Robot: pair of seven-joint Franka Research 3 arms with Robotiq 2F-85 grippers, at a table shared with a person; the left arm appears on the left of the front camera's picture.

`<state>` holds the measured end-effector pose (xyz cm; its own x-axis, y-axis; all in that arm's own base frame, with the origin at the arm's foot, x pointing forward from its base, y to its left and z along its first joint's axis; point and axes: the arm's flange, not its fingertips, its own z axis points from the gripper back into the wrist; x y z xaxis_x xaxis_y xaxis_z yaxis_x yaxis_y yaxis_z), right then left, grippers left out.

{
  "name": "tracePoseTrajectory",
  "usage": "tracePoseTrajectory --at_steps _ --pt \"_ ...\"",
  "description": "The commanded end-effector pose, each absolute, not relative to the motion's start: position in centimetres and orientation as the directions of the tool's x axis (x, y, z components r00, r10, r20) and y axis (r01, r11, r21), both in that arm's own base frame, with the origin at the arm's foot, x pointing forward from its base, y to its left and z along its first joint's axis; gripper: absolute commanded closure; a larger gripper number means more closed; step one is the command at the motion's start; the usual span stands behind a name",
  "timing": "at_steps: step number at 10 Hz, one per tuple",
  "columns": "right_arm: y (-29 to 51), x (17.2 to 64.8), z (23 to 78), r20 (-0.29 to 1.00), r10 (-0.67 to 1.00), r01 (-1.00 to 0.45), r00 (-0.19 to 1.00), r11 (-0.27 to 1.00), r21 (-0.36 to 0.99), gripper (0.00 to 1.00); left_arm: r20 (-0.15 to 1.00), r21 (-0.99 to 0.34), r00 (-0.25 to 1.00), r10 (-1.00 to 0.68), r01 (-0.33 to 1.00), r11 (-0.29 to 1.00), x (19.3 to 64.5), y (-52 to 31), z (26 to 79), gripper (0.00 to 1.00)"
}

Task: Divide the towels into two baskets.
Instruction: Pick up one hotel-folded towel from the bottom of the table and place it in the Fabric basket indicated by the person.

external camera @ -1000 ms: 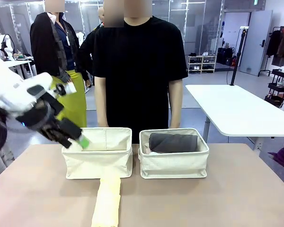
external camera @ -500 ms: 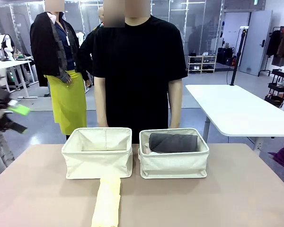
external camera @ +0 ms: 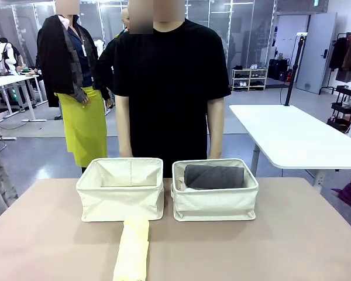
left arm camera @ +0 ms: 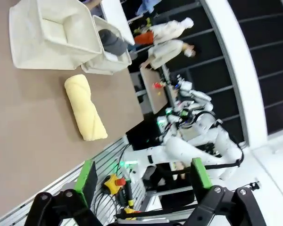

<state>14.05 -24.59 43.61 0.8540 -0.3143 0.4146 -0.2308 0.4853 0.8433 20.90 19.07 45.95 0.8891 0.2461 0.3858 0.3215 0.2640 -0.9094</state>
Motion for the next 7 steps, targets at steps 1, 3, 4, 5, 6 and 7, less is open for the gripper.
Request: tracePoseTrajectory --at_steps 1,3,4,5,6,7 --pt "-24.4 13.7 43.7 0.430 -0.318 -0.244 0.845 0.488 0.838 0.00 0.345 -0.934 0.898 0.272 0.299 0.196 20.2 19.8 42.2 0.00" --pt "-24.4 13.7 43.7 0.430 -0.318 -0.244 0.845 0.488 0.838 0.00 0.305 -0.949 0.909 0.283 0.267 0.166 21.6 20.0 41.2 0.00" --pt "-24.4 13.7 43.7 0.430 -0.318 -0.244 0.845 0.488 0.838 0.00 0.327 -0.941 0.892 0.312 0.276 0.196 19.4 21.2 42.2 0.00" --pt "-24.4 13.7 43.7 0.430 -0.318 -0.244 0.845 0.488 0.838 0.00 0.327 -0.941 0.892 0.312 0.276 0.196 19.4 21.2 42.2 0.00" --pt "-24.4 13.7 43.7 0.430 -0.318 -0.244 0.845 0.488 0.838 0.00 0.327 -0.941 0.892 0.312 0.276 0.196 19.4 21.2 42.2 0.00" --pt "-24.4 13.7 43.7 0.430 -0.318 -0.244 0.845 0.488 0.838 0.00 0.327 -0.941 0.892 0.312 0.276 0.196 19.4 21.2 42.2 0.00"
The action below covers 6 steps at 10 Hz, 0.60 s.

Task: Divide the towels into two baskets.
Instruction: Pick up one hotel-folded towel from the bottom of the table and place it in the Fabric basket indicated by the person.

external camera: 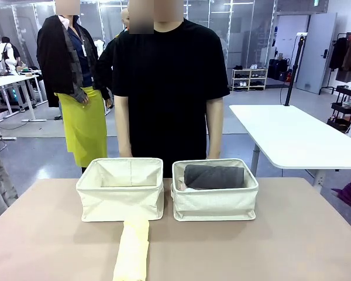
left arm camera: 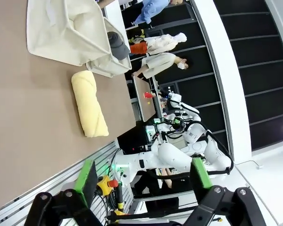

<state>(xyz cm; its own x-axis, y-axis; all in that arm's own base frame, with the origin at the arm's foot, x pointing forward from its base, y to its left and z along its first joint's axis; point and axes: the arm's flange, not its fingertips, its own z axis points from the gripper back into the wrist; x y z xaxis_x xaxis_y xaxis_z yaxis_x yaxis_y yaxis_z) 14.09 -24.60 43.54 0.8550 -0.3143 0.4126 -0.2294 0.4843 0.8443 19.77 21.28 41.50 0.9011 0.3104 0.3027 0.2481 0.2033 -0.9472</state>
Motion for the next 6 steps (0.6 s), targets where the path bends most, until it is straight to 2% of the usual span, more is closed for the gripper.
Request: tracePoseTrajectory --at_steps 1,6 --pt "-24.43 13.67 43.69 0.430 -0.318 -0.244 0.845 0.488 0.838 0.00 0.327 -0.941 0.892 0.312 0.276 0.196 19.42 21.25 42.24 0.00" --pt "-24.43 13.67 43.69 0.430 -0.318 -0.244 0.845 0.488 0.838 0.00 0.327 -0.941 0.892 0.312 0.276 0.196 19.42 21.25 42.24 0.00"
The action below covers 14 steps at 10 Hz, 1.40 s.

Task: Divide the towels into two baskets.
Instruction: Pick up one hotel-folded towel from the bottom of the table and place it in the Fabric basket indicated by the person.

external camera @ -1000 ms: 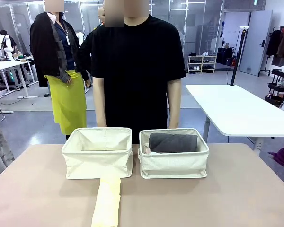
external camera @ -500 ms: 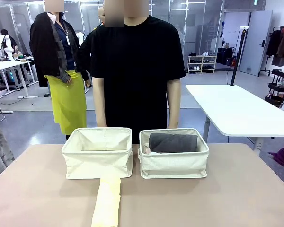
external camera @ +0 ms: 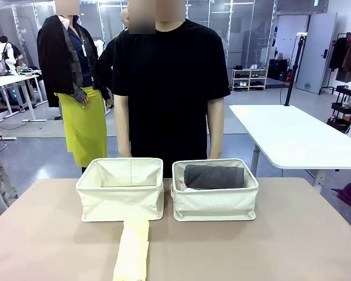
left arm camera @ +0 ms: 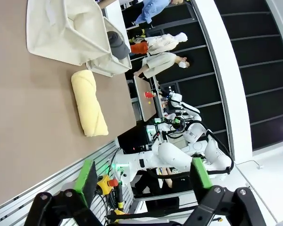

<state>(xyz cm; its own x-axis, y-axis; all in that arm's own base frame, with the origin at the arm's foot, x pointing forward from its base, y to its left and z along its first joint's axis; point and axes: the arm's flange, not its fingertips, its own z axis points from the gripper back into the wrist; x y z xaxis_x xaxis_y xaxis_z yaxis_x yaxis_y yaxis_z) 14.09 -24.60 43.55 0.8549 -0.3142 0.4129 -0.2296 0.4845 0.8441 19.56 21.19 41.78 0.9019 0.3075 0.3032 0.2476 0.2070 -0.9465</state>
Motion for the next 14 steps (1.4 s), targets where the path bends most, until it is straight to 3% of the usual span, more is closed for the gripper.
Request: tracePoseTrajectory --at_steps 1,14 --pt "-24.43 13.67 43.69 0.430 -0.318 -0.244 0.845 0.488 0.838 0.00 0.327 -0.941 0.892 0.312 0.276 0.196 19.42 21.25 42.24 0.00" --pt "-24.43 13.67 43.69 0.430 -0.318 -0.244 0.845 0.488 0.838 0.00 0.327 -0.941 0.892 0.312 0.276 0.196 19.42 21.25 42.24 0.00"
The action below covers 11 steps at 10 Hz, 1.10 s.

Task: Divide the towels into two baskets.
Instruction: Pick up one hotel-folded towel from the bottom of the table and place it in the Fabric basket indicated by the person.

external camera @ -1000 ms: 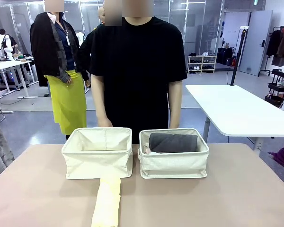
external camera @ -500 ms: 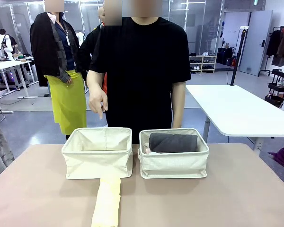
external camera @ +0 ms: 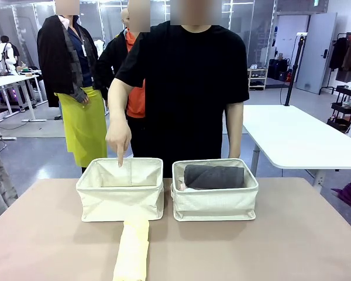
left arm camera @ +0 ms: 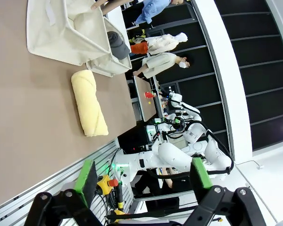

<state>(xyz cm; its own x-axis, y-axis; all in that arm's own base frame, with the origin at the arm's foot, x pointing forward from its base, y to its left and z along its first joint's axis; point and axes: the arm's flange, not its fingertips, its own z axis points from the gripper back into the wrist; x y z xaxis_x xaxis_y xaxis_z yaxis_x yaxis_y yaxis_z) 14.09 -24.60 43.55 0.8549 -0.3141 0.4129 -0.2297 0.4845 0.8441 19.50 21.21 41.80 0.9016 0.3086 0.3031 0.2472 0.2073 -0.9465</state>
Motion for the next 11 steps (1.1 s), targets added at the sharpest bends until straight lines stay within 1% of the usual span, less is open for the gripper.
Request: tracePoseTrajectory --at_steps 1,6,7,9,10,11 --pt "-24.4 13.7 43.7 0.430 -0.318 -0.244 0.845 0.488 0.838 0.00 0.327 -0.941 0.892 0.312 0.276 0.196 19.4 21.2 42.2 0.00" --pt "-24.4 13.7 43.7 0.430 -0.318 -0.244 0.845 0.488 0.838 0.00 0.327 -0.941 0.892 0.312 0.276 0.196 19.4 21.2 42.2 0.00" --pt "-24.4 13.7 43.7 0.430 -0.318 -0.244 0.845 0.488 0.838 0.00 0.303 -0.947 0.902 0.308 0.247 0.207 19.5 21.2 41.8 0.00" --pt "-24.4 13.7 43.7 0.430 -0.318 -0.244 0.845 0.488 0.838 0.00 0.314 -0.930 0.929 0.196 0.258 0.263 20.6 16.8 44.6 0.00" --pt "-24.4 13.7 43.7 0.430 -0.318 -0.244 0.845 0.488 0.838 0.00 0.283 -0.906 0.951 0.123 0.223 0.360 21.5 12.9 46.2 0.00" --pt "-24.4 13.7 43.7 0.430 -0.318 -0.244 0.845 0.488 0.838 0.00 0.266 -0.877 0.964 0.016 0.236 0.419 22.3 8.6 47.8 0.00"
